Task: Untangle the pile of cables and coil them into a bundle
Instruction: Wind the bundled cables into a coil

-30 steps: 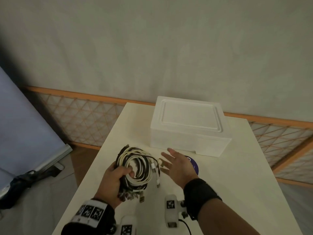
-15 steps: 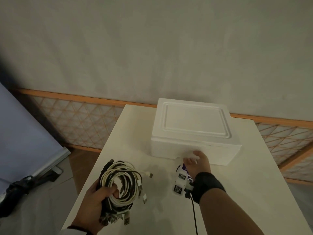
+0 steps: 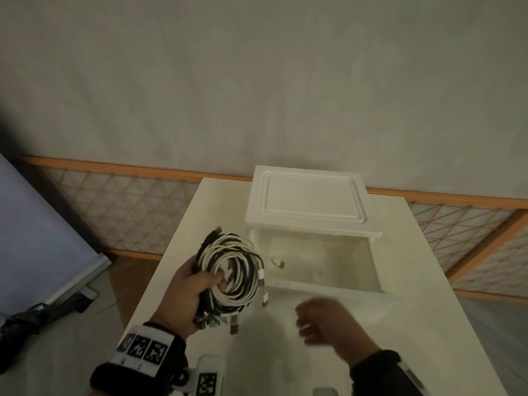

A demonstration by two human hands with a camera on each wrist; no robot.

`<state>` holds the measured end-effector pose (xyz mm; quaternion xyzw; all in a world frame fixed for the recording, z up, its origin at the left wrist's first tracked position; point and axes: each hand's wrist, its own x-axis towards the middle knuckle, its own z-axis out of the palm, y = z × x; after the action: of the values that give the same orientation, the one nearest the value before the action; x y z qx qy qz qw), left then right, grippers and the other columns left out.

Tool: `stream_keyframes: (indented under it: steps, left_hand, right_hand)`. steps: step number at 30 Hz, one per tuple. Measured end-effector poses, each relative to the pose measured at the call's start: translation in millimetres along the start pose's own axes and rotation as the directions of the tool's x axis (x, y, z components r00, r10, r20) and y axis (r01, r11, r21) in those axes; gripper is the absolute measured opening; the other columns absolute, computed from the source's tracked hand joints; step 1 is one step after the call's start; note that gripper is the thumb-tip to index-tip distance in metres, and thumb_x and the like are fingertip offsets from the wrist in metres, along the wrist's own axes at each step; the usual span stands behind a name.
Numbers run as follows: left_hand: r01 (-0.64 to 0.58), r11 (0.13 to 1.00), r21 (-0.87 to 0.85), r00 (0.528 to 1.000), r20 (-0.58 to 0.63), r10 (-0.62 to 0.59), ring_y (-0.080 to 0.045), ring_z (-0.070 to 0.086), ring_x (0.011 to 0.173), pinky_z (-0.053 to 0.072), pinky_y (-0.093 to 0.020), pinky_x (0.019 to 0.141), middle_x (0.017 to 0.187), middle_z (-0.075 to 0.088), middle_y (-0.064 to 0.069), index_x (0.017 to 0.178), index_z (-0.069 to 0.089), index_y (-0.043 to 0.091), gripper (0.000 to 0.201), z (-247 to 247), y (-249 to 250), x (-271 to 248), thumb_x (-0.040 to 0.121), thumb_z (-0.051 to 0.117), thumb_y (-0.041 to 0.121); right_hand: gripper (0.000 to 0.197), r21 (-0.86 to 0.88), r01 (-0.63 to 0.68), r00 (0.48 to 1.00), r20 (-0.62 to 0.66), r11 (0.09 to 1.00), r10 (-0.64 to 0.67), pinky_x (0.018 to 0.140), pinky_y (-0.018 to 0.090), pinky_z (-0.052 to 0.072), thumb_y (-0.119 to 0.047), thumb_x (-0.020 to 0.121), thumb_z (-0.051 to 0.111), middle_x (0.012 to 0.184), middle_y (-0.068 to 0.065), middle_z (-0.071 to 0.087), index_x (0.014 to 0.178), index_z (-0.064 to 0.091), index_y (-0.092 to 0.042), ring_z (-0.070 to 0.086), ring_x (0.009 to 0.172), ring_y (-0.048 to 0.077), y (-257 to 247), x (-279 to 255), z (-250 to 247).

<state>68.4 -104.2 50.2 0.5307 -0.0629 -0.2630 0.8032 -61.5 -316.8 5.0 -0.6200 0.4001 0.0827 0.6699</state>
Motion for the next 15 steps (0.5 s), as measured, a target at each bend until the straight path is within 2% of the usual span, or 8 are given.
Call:
stream_keyframes:
  steps: [1, 3, 5, 7, 9, 11, 13, 15]
  left_hand:
    - [-0.002, 0.998, 0.059, 0.999, 0.052, -0.001, -0.022, 0.061, 0.057, 0.051, -0.033, 0.061, 0.06, 0.062, -0.011, 0.091, 0.067, 0.006, 0.031, 7, 4, 4, 0.061, 0.068, -0.001]
    - [0.003, 0.979, 0.205, 0.992, 0.125, -0.03, -0.029, 0.066, 0.072, 0.054, -0.04, 0.07, 0.075, 0.07, -0.014, 0.099, 0.065, 0.003, 0.052, 21, 11, 13, 0.049, 0.073, 0.012]
    - [-0.022, 0.947, 0.321, 0.975, 0.216, -0.05, -0.033, 0.067, 0.085, 0.055, -0.045, 0.079, 0.092, 0.071, -0.018, 0.107, 0.063, 0.001, 0.061, 36, 16, 22, 0.048, 0.073, 0.013]
    - [-0.031, 0.938, 0.345, 0.946, 0.313, -0.084, -0.028, 0.068, 0.083, 0.055, -0.04, 0.075, 0.089, 0.07, -0.014, 0.109, 0.061, 0.0, 0.06, 49, 18, 28, 0.051, 0.073, 0.011]
    - [-0.027, 0.947, 0.32, 0.938, 0.337, -0.087, -0.025, 0.067, 0.08, 0.053, -0.037, 0.072, 0.085, 0.07, -0.011, 0.11, 0.061, -0.001, 0.059, 57, 20, 34, 0.053, 0.072, 0.008]
    - [-0.019, 0.961, 0.276, 0.955, 0.289, -0.064, -0.032, 0.067, 0.086, 0.055, -0.042, 0.076, 0.093, 0.07, -0.017, 0.11, 0.062, 0.0, 0.059, 57, 19, 44, 0.052, 0.07, 0.005]
    - [0.015, 0.974, 0.226, 0.965, 0.253, -0.073, -0.041, 0.065, 0.092, 0.053, -0.049, 0.083, 0.101, 0.067, -0.028, 0.113, 0.062, -0.002, 0.064, 56, 15, 52, 0.051, 0.07, 0.008]
    - [0.032, 0.982, 0.188, 0.973, 0.219, -0.073, -0.037, 0.064, 0.077, 0.053, -0.043, 0.076, 0.087, 0.066, -0.026, 0.105, 0.064, -0.005, 0.056, 58, 10, 60, 0.052, 0.069, 0.009]
  right_hand:
    - [0.011, -0.129, 0.22, 0.969, -0.087, 0.967, -0.232, 0.068, 0.043, 0.057, -0.014, 0.082, 0.07, 0.077, 0.009, 0.066, 0.088, 0.063, -0.01, 0.063, 0.063, 0.018, -22, -8, -4]
    - [0.046, -0.237, 0.603, 0.764, -0.106, 0.762, -0.637, 0.081, 0.026, 0.054, -0.026, 0.068, 0.083, 0.099, -0.004, 0.064, 0.106, 0.057, -0.024, 0.062, 0.088, 0.005, -71, -26, -10]
    - [0.083, -0.265, 0.761, 0.639, 0.145, 0.592, -0.756, 0.095, 0.006, 0.037, -0.034, 0.058, 0.086, 0.127, -0.014, 0.051, 0.128, 0.042, -0.035, 0.046, 0.118, -0.005, -110, -26, -11]
    - [0.093, -0.237, 0.771, 0.634, 0.384, 0.592, -0.672, 0.106, 0.019, 0.036, -0.03, 0.056, 0.09, 0.132, -0.008, 0.05, 0.134, 0.041, -0.031, 0.045, 0.124, 0.002, -129, -20, -2]
    - [0.074, -0.079, 0.693, 0.665, 0.454, 0.716, -0.593, 0.093, 0.032, 0.05, -0.02, 0.058, 0.086, 0.117, 0.004, 0.062, 0.123, 0.052, -0.016, 0.06, 0.109, 0.015, -131, -11, 6]
    - [0.057, 0.029, 0.646, 0.693, 0.396, 0.763, -0.602, 0.084, 0.031, 0.054, -0.007, 0.065, 0.082, 0.105, 0.007, 0.068, 0.115, 0.056, -0.01, 0.066, 0.097, 0.019, -122, -6, 10]
    - [0.052, -0.02, 0.678, 0.705, 0.303, 0.735, -0.641, 0.086, 0.032, 0.054, -0.008, 0.069, 0.081, 0.106, 0.006, 0.069, 0.115, 0.057, -0.011, 0.067, 0.098, 0.018, -115, -3, 13]
    - [0.044, -0.105, 0.7, 0.71, 0.206, 0.706, -0.673, 0.085, 0.029, 0.054, -0.014, 0.073, 0.08, 0.103, 0.003, 0.07, 0.112, 0.06, -0.013, 0.067, 0.095, 0.013, -114, 4, 17]
